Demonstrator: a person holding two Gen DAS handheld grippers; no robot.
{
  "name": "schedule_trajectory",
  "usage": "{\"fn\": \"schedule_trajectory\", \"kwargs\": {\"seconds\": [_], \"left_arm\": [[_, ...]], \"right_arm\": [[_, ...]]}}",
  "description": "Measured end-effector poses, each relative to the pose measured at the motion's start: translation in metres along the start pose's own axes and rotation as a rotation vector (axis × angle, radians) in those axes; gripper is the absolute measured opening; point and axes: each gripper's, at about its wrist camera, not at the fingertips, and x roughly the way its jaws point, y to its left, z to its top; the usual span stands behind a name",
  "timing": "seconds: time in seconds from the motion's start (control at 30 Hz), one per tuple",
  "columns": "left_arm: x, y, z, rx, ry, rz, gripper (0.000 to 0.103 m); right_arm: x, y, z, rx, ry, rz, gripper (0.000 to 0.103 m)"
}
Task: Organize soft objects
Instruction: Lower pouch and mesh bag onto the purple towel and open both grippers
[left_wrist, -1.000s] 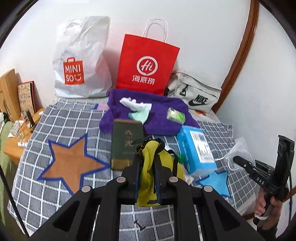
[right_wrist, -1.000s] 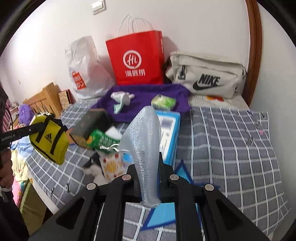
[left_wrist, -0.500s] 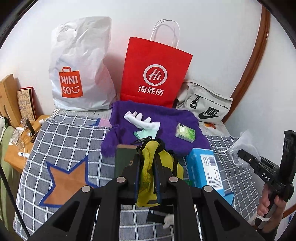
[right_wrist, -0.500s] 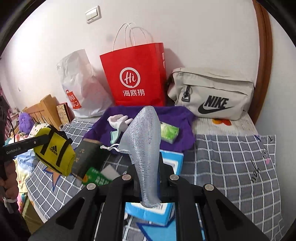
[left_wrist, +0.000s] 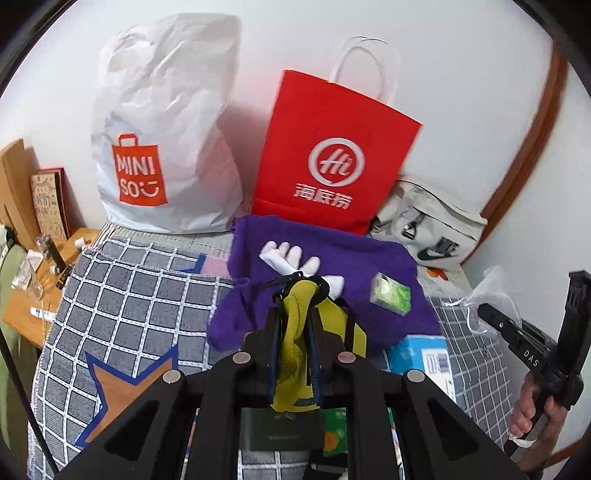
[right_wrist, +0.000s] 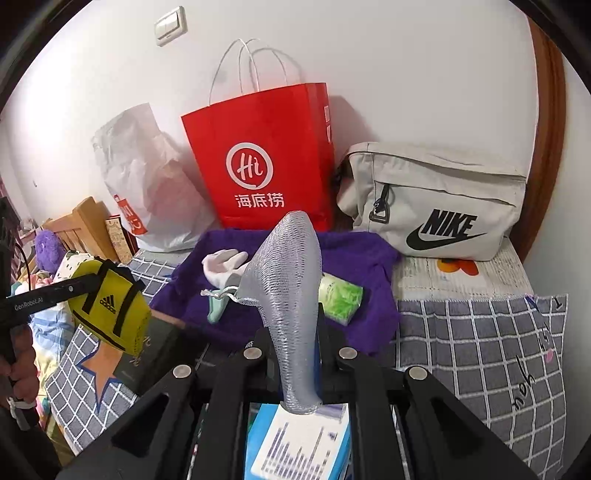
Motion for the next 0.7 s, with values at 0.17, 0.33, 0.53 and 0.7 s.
{"fn": "schedule_trajectory", "kwargs": {"seconds": [0.17, 0.33, 0.53, 0.7], "left_arm": [[0.017, 0.008, 0.008, -0.036, 0.022, -0.021, 0.014], [0.043, -0.002, 0.018, -0.035, 0.054, -0.06, 0.014], [0.081, -0.009, 0.034, -0.019, 0.086, -0.081, 0.014], [0.108, -0.001, 0.042, -0.034, 0.097, -0.119, 0.014]], "right_arm": [[0.023, -0.013, 0.011, 0.0, 0.011, -0.015, 0.01], [0.046, -0.026, 0.024, 0.0, 0.023, -0.023, 0.01], [0.079, -0.038, 0.044, -0.009, 0.042, -0.029, 0.01], [0.109, -0.039, 0.056, -0.032, 0.067, -0.022, 0.01]]}}
